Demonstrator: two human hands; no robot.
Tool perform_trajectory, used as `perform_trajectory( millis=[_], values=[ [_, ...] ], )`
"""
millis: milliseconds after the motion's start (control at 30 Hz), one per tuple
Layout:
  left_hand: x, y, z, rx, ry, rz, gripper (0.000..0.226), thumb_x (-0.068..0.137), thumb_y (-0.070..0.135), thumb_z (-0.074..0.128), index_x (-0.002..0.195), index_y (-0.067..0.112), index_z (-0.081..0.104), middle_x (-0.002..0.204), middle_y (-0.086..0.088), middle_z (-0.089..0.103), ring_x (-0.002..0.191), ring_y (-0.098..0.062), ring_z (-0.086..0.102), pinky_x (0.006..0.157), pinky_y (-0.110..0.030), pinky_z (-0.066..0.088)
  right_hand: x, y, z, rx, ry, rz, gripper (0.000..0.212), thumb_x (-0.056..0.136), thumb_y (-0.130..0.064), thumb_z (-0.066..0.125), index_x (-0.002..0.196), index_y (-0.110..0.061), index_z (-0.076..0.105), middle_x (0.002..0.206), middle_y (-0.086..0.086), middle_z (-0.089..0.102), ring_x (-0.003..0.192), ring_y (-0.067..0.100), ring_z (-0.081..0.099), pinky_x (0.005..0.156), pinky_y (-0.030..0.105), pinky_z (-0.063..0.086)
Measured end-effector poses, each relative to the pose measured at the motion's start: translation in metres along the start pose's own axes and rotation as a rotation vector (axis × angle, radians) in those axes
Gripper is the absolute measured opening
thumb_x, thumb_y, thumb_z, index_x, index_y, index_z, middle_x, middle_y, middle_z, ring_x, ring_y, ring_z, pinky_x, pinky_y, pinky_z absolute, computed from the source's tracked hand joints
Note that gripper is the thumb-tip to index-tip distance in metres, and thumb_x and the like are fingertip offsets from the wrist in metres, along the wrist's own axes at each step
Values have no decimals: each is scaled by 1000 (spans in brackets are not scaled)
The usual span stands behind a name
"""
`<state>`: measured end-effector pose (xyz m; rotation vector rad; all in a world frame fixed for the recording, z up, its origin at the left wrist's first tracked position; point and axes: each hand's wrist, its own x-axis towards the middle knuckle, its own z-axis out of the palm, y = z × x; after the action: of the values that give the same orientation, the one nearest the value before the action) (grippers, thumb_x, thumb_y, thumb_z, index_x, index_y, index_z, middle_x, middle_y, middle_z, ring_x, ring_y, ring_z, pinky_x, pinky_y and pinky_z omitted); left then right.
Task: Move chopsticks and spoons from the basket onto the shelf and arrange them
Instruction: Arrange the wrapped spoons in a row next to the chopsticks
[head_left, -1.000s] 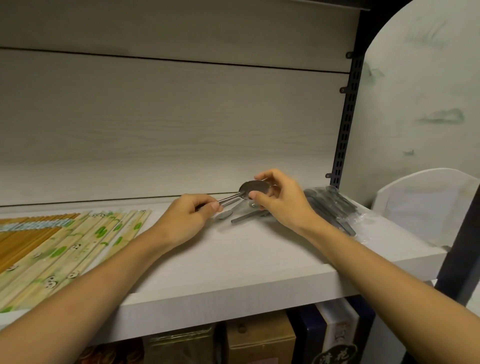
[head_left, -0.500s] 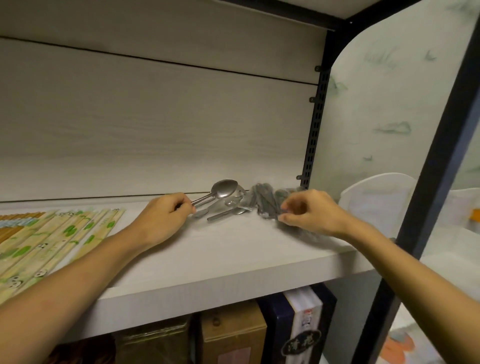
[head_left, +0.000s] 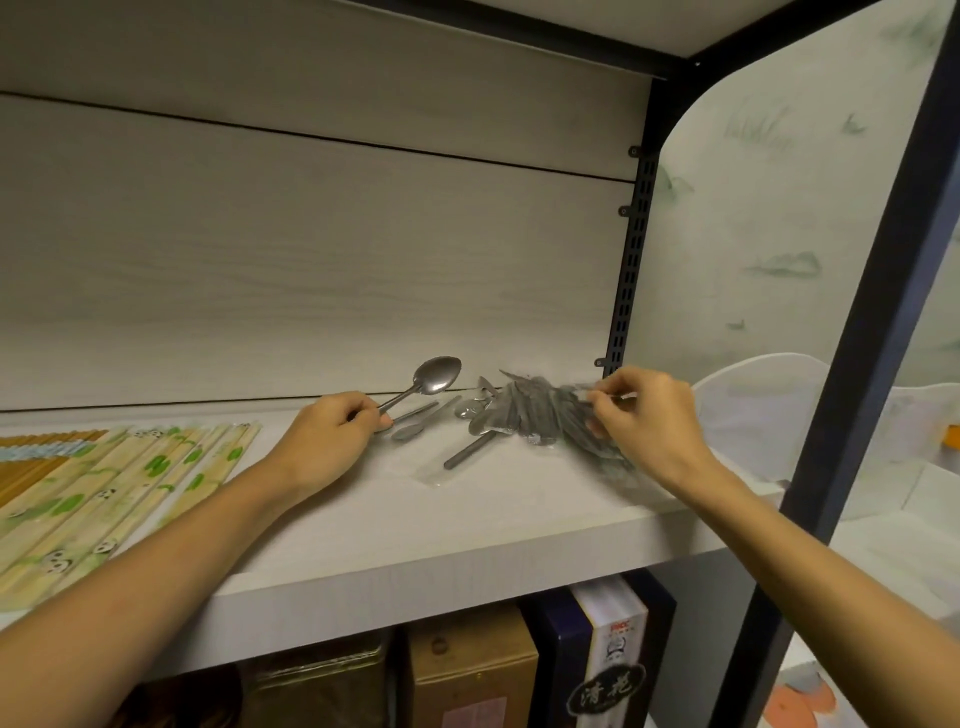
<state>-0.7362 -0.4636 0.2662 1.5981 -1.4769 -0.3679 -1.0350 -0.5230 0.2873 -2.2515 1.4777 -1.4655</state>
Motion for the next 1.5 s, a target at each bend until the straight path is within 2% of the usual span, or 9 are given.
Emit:
perform_trajectory(
  millis=[200,367,467,667,867,1000,1167,1267,1500],
  values=[
    [2,3,-3,-297,-47,-225,24,95,8,47,86,4,69,80,-7,59,51,-16,38,40,-20,24,-4,-18,1,489,107,55,12,86,-23,72,82,-12,72,81,2,74,77,17,72,81,42,58],
    [-1,10,-6,-462,-88,-243,21,98,11,49,98,5,69,81,-6,64,49,-14,51,39,-20,31,0,-32,19,494,28,43,40,84,-11,73,115,-26,54,110,-10,62,74,13,66,79,25,56],
    [-5,16,-6,-562,-177,-242,21,98,8,47,101,6,68,88,-11,71,59,-18,64,43,-23,47,4,-40,34,560,-55,80,22,84,-12,73,102,-21,64,89,7,74,77,24,72,77,39,59],
    [-10,21,-7,-628,-359,-279,21,99,11,47,107,3,65,102,-20,71,69,-31,70,50,-29,56,23,-50,68,540,-167,77,18,82,-6,74,89,-19,64,81,2,71,72,30,69,73,34,59],
    [-7,18,-6,-479,-416,-283,21,98,10,44,100,0,62,59,-4,59,36,-12,37,31,-13,21,29,-45,85,694,-244,128,27,82,0,73,100,-14,59,87,12,65,70,23,67,66,31,61],
    [-3,16,-5,-470,-402,-262,32,94,14,38,104,7,68,64,2,42,43,-10,15,38,-11,12,28,-41,83,686,-286,54,22,85,-6,71,103,-16,64,87,12,66,65,21,63,62,35,60],
    [-5,9,5,-183,-233,-38,26,96,30,54,88,15,73,57,5,46,44,-10,31,43,-20,24,27,-35,91,515,-265,45,19,86,-10,70,94,-22,57,75,1,55,60,9,50,65,42,56],
    [1,-2,5,74,-150,174,16,93,28,60,82,23,71,66,3,63,57,-6,48,60,-25,40,24,-34,90,508,-275,7,32,85,-10,71,106,-24,50,72,-7,51,54,1,49,64,31,55],
    [3,-3,-1,149,53,106,22,97,25,50,81,21,65,59,4,49,59,-13,44,55,-26,32,22,-40,80,532,-190,7,17,88,-17,70,102,-14,62,81,-1,61,58,1,50,59,12,46]
  ],
)
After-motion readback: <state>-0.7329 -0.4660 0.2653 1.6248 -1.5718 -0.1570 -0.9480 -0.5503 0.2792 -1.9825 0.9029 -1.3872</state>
